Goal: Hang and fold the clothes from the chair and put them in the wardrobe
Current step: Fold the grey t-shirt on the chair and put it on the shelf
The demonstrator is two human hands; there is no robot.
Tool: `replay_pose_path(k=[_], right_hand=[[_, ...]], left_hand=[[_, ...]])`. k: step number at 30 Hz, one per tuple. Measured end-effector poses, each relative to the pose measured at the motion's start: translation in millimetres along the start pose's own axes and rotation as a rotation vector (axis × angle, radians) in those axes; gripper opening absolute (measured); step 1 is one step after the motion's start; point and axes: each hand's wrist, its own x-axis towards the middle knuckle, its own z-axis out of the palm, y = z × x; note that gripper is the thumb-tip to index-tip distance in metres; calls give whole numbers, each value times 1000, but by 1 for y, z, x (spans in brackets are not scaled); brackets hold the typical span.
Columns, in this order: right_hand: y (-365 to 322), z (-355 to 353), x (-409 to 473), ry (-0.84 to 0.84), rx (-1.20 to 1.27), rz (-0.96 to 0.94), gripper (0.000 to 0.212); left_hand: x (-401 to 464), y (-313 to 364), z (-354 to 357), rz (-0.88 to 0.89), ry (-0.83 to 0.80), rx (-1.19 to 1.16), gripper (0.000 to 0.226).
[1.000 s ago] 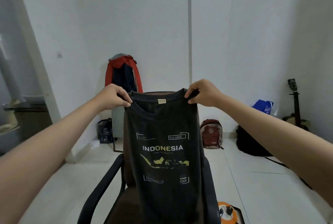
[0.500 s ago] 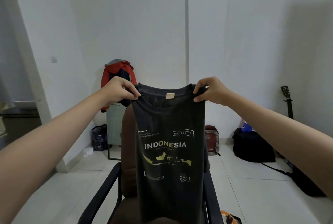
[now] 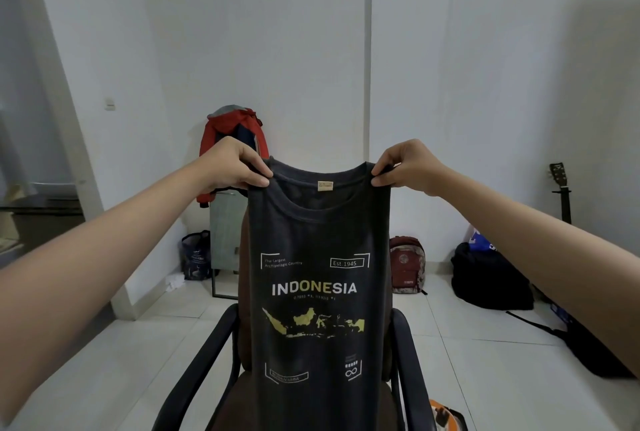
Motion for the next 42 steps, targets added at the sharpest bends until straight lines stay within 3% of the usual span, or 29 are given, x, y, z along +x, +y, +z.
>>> replay_pose_path(k=[8, 15, 19, 24, 31, 42], right_hand=[[-11, 9, -7, -29, -14, -58, 35], [-29, 0, -16, -189, 44, 13, 27], [-34, -3, -23, -177, 26, 47, 23], [-34, 0, -29, -224, 282, 111, 27], [-31, 4, -32, -288, 484, 146, 32], [-12, -3, -25, -264, 281, 115, 19]], left_hand=[[-13, 0, 0, 81, -24, 44, 23], [-24, 0, -9, 26, -66, -69, 35], [-29, 5, -12, -25, -64, -62, 32], [-34, 11, -7, -78, -37, -140, 21], [-36, 5, 2, -30, -17, -165, 28], [-36, -4, 13, 8, -61, -98, 16]])
